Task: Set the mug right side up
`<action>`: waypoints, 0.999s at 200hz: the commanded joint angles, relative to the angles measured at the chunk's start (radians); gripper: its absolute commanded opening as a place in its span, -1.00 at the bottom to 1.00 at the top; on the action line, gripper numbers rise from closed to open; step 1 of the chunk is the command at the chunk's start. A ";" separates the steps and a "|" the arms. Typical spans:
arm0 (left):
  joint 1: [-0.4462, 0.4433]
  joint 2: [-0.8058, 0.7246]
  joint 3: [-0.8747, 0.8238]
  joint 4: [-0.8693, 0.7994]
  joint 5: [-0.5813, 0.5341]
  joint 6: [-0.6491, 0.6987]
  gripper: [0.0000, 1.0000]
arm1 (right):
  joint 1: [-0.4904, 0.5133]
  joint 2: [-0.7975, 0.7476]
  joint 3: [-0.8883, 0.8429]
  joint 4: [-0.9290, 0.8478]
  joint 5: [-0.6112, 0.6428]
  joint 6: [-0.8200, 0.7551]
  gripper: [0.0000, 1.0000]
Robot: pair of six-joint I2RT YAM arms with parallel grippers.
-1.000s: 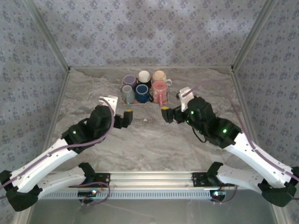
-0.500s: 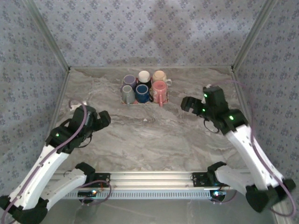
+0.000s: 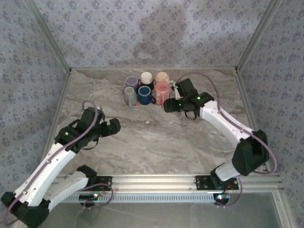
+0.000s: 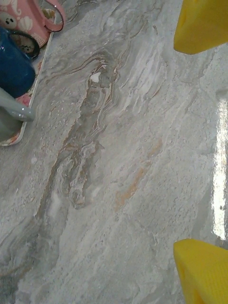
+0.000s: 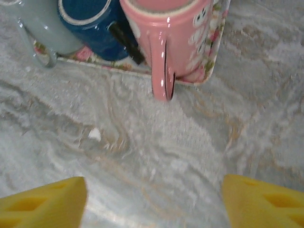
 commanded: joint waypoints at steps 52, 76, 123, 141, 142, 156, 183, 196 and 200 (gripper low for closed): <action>0.005 0.001 0.052 0.029 0.105 0.064 1.00 | -0.033 0.309 0.285 0.053 0.079 -0.113 1.00; 0.005 -0.006 0.046 0.016 0.104 0.084 1.00 | -0.027 0.392 0.390 0.055 0.107 -0.098 1.00; 0.005 -0.007 0.056 0.020 0.116 0.111 1.00 | -0.029 0.546 0.598 -0.083 0.175 -0.081 1.00; 0.005 -0.005 0.058 0.023 0.112 0.122 1.00 | -0.024 0.597 0.661 -0.106 0.174 -0.082 1.00; 0.005 -0.003 0.058 0.022 0.112 0.122 1.00 | -0.024 0.598 0.663 -0.107 0.174 -0.082 1.00; 0.006 -0.005 0.055 0.022 0.110 0.126 1.00 | -0.015 0.621 0.684 -0.130 0.150 -0.081 1.00; 0.006 -0.005 0.050 0.020 0.108 0.131 0.99 | -0.016 0.653 0.709 -0.143 0.118 -0.071 1.00; 0.008 -0.007 0.047 0.020 0.109 0.132 0.99 | -0.016 0.673 0.731 -0.158 0.091 -0.069 1.00; 0.007 -0.007 0.047 0.020 0.108 0.131 1.00 | -0.016 0.680 0.737 -0.162 0.087 -0.070 1.00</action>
